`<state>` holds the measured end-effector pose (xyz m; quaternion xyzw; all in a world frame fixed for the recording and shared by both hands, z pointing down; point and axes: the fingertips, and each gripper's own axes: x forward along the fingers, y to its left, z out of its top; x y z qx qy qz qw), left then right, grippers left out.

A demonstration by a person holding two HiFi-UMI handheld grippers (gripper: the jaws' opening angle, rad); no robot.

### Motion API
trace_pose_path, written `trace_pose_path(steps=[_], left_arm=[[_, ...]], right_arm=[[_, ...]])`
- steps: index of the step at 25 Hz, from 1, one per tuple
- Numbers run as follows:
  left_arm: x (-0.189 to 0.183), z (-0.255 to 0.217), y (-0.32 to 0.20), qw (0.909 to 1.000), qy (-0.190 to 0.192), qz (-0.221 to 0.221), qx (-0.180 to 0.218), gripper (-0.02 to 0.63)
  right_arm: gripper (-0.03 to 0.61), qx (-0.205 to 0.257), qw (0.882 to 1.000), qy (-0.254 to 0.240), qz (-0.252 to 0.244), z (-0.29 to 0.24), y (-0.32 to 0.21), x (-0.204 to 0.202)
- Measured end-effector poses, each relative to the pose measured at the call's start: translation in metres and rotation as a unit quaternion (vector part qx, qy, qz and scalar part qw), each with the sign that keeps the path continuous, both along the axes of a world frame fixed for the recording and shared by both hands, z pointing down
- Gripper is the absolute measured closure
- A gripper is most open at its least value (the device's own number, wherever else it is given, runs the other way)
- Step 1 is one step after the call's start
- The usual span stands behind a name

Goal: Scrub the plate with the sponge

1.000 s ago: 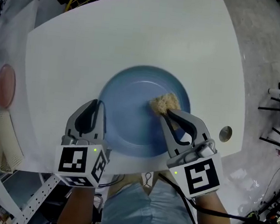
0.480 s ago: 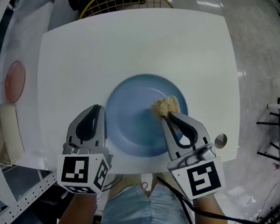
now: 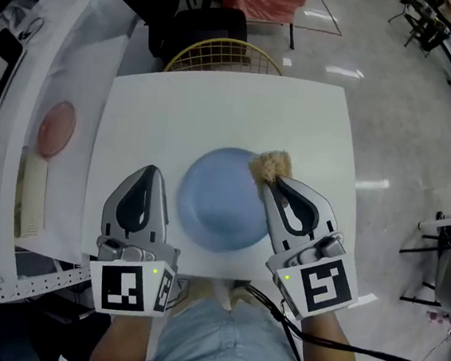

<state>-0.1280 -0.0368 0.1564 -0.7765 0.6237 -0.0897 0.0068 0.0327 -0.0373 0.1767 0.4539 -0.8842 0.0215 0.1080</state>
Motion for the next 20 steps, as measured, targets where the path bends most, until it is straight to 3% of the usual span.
trace_pose_path(steps=[5, 10, 20], left_arm=[[0.006, -0.045, 0.026, 0.9983, 0.003, -0.013, 0.056, 0.6], [0.006, -0.064, 0.041, 0.9969, 0.006, -0.021, 0.075, 0.6], [0.013, -0.084, 0.047, 0.9939, -0.018, -0.02, 0.107, 0.6]], right_arm=[[0.537, 0.045, 0.999, -0.008, 0.002, -0.042, 0.01, 0.005], [0.537, 0.088, 0.996, -0.007, 0.007, -0.07, 0.014, 0.014], [0.537, 0.082, 0.996, 0.004, 0.021, -0.084, 0.013, 0.022]])
